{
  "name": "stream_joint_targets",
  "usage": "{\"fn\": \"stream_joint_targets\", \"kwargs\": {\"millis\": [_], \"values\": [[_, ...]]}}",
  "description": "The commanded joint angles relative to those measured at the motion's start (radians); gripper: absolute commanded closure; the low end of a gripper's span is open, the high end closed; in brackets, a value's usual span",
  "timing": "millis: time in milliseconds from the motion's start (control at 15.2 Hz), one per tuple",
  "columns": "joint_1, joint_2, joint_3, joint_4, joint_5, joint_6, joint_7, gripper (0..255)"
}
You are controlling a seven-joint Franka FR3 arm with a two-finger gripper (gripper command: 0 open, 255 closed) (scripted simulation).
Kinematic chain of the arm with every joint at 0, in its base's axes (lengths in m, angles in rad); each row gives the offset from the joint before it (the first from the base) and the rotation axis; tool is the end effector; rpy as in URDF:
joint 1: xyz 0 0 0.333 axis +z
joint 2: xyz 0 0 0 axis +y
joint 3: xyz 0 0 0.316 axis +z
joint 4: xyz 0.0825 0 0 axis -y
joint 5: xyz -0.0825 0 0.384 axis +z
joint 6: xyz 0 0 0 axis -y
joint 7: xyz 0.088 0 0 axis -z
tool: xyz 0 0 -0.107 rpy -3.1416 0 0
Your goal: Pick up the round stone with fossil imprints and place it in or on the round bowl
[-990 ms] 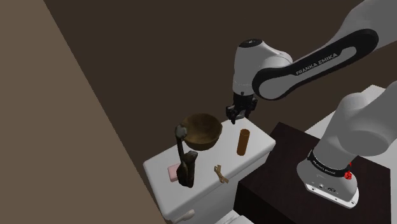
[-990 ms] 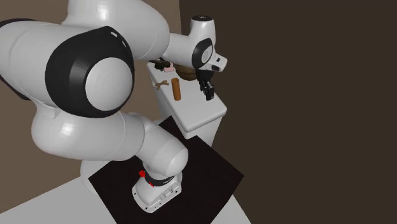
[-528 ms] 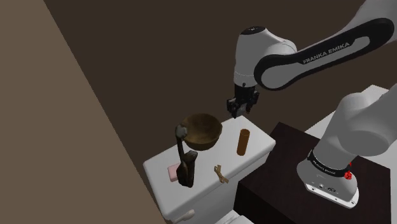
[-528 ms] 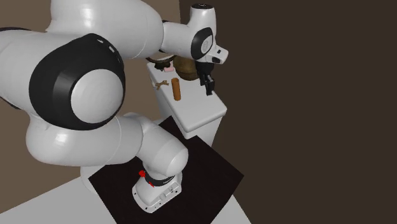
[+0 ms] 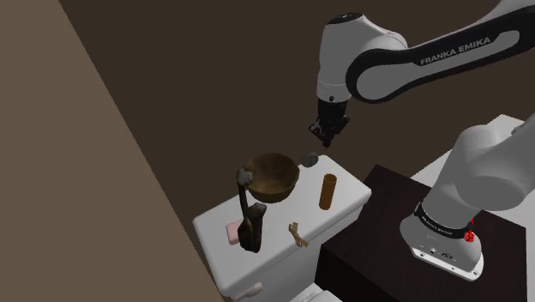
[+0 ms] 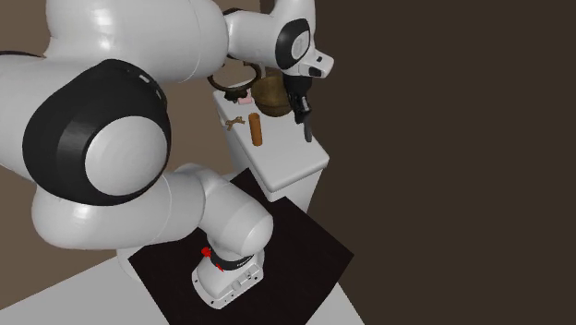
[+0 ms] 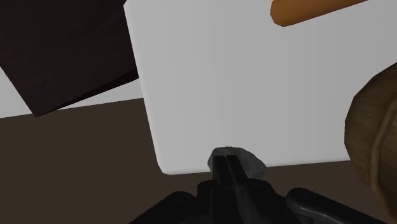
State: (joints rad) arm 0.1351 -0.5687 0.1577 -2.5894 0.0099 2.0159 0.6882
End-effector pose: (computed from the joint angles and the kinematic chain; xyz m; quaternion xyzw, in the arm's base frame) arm 0.3533 0.1073 0.4410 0.9768 -0.2106 0.0129 0.0360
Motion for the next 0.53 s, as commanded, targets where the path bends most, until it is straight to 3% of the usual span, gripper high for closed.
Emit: {"fn": "stream_joint_targets", "kwargs": {"millis": [0,66,462], "values": [[0.0,0.0,0.0,0.0,0.0,0.0,0.0,255],[0.0,0.0,0.0,0.0,0.0,0.0,0.0,0],[-0.039,0.287,0.117,0.086,-0.222,0.134,0.053,0]]}}
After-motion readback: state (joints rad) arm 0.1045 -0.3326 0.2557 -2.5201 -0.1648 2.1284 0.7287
